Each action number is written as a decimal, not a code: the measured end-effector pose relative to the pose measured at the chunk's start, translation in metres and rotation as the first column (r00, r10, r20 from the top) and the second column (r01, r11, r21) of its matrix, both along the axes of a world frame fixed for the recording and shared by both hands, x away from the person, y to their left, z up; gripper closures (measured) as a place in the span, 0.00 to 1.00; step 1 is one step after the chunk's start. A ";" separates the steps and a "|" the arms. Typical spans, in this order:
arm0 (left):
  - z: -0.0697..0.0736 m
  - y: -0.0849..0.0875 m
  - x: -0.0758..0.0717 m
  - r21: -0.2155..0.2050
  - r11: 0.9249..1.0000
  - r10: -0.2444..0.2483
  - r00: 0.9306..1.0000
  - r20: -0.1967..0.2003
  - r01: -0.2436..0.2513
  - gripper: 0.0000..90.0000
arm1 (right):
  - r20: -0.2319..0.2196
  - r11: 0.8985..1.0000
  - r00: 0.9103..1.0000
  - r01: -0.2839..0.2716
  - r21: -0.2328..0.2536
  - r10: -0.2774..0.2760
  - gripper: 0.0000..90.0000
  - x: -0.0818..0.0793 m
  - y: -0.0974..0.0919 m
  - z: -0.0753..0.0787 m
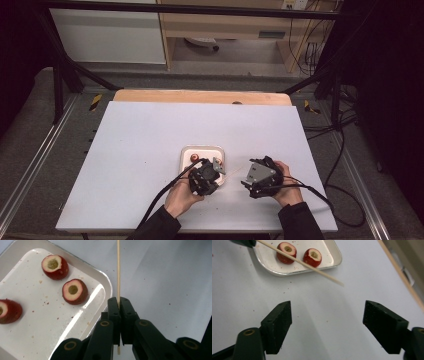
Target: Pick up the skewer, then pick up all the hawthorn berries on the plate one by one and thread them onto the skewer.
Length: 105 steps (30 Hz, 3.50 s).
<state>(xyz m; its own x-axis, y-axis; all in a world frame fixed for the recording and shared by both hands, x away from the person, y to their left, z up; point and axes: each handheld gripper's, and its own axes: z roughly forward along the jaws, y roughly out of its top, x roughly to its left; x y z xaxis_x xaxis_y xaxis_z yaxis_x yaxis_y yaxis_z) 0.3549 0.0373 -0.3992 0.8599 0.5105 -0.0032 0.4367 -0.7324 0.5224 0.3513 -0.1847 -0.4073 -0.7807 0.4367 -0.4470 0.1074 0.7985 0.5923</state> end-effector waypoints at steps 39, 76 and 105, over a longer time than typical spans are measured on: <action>-0.038 0.098 -0.049 -0.440 0.838 0.388 0.919 0.062 -0.324 0.98 | -0.475 0.885 0.851 0.383 0.266 -0.225 0.05 0.044 0.026 0.015; -0.041 0.107 -0.050 -0.456 0.829 0.389 0.920 0.054 -0.324 0.98 | -0.612 0.905 0.738 0.418 0.085 -0.283 0.40 0.101 0.102 0.010; -0.043 0.106 -0.050 -0.443 0.837 0.381 0.923 0.049 -0.322 0.98 | -0.674 0.856 0.622 0.516 -0.030 -0.399 0.65 0.110 0.109 -0.012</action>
